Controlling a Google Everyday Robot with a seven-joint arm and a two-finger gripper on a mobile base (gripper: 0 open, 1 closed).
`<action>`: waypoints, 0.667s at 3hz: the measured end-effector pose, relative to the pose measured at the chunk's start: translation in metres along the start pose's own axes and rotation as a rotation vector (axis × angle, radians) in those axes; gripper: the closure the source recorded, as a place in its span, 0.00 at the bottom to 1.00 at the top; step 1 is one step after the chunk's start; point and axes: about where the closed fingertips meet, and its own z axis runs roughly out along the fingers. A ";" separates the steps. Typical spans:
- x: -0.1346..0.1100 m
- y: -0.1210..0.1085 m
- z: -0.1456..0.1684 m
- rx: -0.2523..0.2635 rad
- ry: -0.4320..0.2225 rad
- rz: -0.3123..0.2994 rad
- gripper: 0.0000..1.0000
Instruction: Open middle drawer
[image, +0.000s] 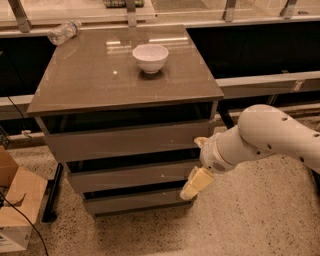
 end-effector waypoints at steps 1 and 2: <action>0.000 0.000 0.000 0.000 0.000 0.000 0.00; -0.001 0.002 0.008 0.002 0.016 -0.045 0.00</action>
Offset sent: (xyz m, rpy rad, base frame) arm 0.0019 0.0123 -0.0149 -0.0655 -0.0488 0.0823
